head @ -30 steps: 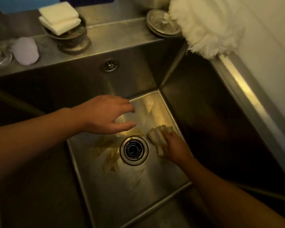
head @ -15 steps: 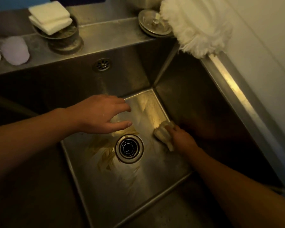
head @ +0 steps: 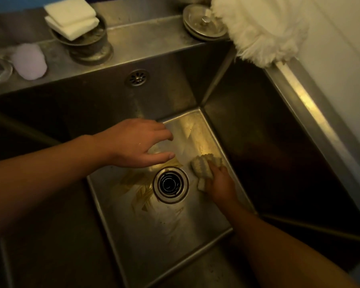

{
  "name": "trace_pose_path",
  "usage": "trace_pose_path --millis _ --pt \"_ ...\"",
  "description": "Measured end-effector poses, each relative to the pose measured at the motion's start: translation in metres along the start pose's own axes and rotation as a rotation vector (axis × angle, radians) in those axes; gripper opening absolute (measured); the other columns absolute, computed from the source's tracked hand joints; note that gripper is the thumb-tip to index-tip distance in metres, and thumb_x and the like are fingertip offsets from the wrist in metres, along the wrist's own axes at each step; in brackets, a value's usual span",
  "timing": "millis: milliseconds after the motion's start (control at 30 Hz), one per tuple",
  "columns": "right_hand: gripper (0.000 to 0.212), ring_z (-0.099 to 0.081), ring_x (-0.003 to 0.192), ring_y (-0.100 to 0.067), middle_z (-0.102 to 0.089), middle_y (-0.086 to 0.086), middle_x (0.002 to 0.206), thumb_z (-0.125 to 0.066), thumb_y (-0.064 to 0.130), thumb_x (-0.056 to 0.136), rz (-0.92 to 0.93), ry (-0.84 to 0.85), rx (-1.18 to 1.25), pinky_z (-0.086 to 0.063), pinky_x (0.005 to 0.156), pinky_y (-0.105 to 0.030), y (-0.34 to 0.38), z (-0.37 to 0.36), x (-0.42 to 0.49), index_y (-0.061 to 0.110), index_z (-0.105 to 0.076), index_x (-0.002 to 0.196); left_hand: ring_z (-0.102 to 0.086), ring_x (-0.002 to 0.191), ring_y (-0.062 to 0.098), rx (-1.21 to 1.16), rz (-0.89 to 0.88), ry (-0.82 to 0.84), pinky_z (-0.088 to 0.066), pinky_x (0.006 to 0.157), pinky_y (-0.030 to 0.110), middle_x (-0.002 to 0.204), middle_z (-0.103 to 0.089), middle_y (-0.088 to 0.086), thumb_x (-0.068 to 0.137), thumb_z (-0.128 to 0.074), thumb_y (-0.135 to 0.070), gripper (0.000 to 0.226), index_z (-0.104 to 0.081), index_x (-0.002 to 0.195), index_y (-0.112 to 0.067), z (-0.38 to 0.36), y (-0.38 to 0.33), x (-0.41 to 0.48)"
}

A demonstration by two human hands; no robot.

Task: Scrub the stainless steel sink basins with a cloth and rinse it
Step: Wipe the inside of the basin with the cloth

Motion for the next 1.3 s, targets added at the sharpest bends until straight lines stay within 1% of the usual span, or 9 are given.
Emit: trace_pose_path --millis 233,367,467,600,767,867,1000,1167,1300 --pt "0.049 -0.057 0.105 -0.019 -0.05 0.002 0.118 -0.059 0.02 0.089 0.194 0.075 0.203 -0.038 0.084 -0.019 0.053 -0.03 -0.017 0.034 -0.055 0.136 -0.059 0.11 0.013 0.015 0.0 0.002 -0.05 0.089 0.036 0.125 -0.061 -0.008 0.094 -0.029 -0.073 0.061 -0.053 0.131 -0.031 -0.001 0.002 0.0" --pt "0.051 -0.056 0.105 -0.018 -0.05 -0.003 0.119 -0.06 0.013 0.087 0.157 -0.055 0.231 -0.033 0.084 -0.014 0.039 -0.004 -0.012 0.027 -0.058 0.136 -0.059 0.11 0.013 0.005 0.009 -0.008 -0.051 0.089 0.037 0.125 -0.061 -0.008 0.093 -0.027 -0.074 0.062 -0.054 0.129 -0.031 -0.001 0.003 0.0" --pt "0.056 -0.055 0.114 -0.031 -0.05 -0.013 0.127 -0.061 0.011 0.085 0.069 -0.096 0.089 -0.038 0.094 -0.024 0.004 0.026 0.003 0.023 -0.055 0.139 -0.059 0.11 0.013 0.011 0.005 -0.002 -0.05 0.089 0.037 0.126 -0.06 -0.008 0.093 -0.025 -0.075 0.063 -0.052 0.131 -0.032 -0.003 0.002 0.0" --pt "0.069 -0.051 0.118 -0.041 -0.039 -0.017 0.138 -0.059 0.022 0.09 -0.11 0.066 -0.102 -0.042 0.104 -0.045 -0.027 0.026 0.006 0.032 -0.031 0.152 -0.058 0.112 0.012 0.005 0.006 -0.001 -0.05 0.091 0.038 0.129 -0.059 -0.008 0.092 -0.025 -0.075 0.065 -0.052 0.132 -0.032 -0.004 0.003 -0.001" --pt "0.069 -0.049 0.125 -0.04 -0.034 -0.018 0.148 -0.061 0.026 0.091 -0.166 -0.029 -0.001 -0.043 0.102 -0.045 -0.013 0.007 -0.002 0.03 -0.029 0.152 -0.057 0.112 0.012 0.012 -0.006 0.009 -0.05 0.091 0.038 0.128 -0.06 -0.007 0.094 -0.026 -0.074 0.063 -0.052 0.132 -0.031 -0.004 0.003 -0.001" --pt "0.073 -0.048 0.126 -0.039 -0.034 -0.015 0.149 -0.064 0.03 0.088 -0.112 -0.013 0.064 -0.041 0.101 -0.042 -0.003 -0.001 -0.012 0.029 -0.03 0.152 -0.058 0.112 0.012 0.022 -0.007 0.011 -0.05 0.091 0.037 0.128 -0.06 -0.007 0.094 -0.026 -0.074 0.064 -0.052 0.133 -0.03 -0.005 0.003 -0.002" --pt "0.065 -0.052 0.123 -0.036 -0.043 -0.014 0.142 -0.06 0.021 0.088 -0.008 -0.05 0.158 -0.042 0.101 -0.037 0.019 -0.016 -0.017 0.026 -0.038 0.149 -0.058 0.111 0.012 0.053 -0.017 0.03 -0.049 0.091 0.035 0.127 -0.06 -0.008 0.094 -0.027 -0.073 0.062 -0.052 0.132 -0.031 -0.008 0.003 -0.002" --pt "0.058 -0.053 0.119 -0.027 -0.047 -0.008 0.134 -0.057 0.02 0.09 0.229 0.101 0.178 -0.039 0.099 -0.027 0.049 -0.026 -0.015 0.029 -0.043 0.145 -0.059 0.111 0.015 0.074 0.025 0.023 -0.05 0.089 0.036 0.125 -0.061 -0.006 0.093 -0.029 -0.073 0.062 -0.053 0.13 -0.03 -0.004 0.006 -0.007" --pt "0.057 -0.055 0.115 -0.027 -0.048 -0.008 0.128 -0.059 0.013 0.087 0.295 -0.028 0.224 -0.036 0.095 -0.02 0.057 -0.001 0.01 0.023 -0.049 0.143 -0.06 0.105 0.019 0.121 0.051 -0.017 -0.05 0.085 0.036 0.117 -0.062 -0.003 0.093 -0.026 -0.073 0.062 -0.054 0.125 -0.028 0.024 0.009 -0.021"
Point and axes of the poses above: each hand's wrist, its own x-axis towards the middle knuckle, its own z-axis out of the back of the hand, y = z × x, the point moved 2 cm from there along x, towards the middle knuckle
